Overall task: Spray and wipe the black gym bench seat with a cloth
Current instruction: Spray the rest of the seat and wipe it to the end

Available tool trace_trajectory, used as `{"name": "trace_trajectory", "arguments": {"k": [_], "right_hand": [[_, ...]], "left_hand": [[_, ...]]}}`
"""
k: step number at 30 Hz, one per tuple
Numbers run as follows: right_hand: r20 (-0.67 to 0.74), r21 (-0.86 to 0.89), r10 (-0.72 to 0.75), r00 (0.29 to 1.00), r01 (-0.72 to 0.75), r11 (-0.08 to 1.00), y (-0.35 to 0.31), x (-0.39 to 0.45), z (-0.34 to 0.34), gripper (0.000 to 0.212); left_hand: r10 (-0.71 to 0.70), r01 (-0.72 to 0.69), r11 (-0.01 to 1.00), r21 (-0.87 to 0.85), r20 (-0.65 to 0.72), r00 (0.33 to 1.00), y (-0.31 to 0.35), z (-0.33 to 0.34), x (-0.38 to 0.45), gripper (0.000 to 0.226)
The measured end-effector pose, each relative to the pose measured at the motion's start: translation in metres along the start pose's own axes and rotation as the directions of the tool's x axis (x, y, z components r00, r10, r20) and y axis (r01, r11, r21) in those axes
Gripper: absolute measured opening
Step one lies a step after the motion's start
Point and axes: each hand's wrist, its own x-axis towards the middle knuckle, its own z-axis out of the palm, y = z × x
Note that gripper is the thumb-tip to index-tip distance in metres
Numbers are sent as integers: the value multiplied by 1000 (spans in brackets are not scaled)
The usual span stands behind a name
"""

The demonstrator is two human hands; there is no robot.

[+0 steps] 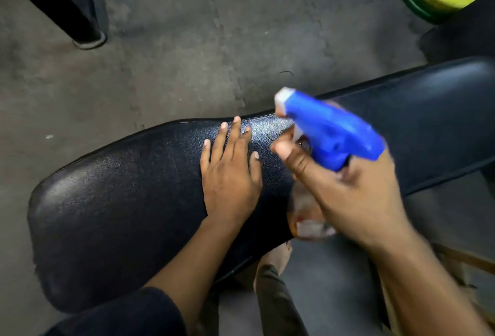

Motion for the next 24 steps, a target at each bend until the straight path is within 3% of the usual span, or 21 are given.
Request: {"name": "trace_trajectory", "arguments": {"k": [3,7,11,14,20,24], "right_hand": [[-118,-75,159,980,-168,983,19,-46,19,20],[-200,-129,422,884,-451,883,44,-95,48,22],[-263,-11,594,760,-618,786,61,-114,76,5],[-331,-14,614,717,-654,756,62,-116,86,20],[-412,-97,555,723,-640,762,55,-116,93,52],[-319,-87,526,789,-577,812,48,-130,110,34]], "left_hand": [[65,-59,996,-72,75,995,-8,-13,-3,52],[90,-79,993,-89,119,989,-14,-21,-12,52],[84,-73,993,-96,118,989,-15,-21,-24,55],[105,-94,991,-100,117,987,-19,-20,-32,56],[69,-57,991,-120,101,993,-43,-30,-64,67],[23,-16,996,-90,75,997,-69,-43,-89,71]]}}
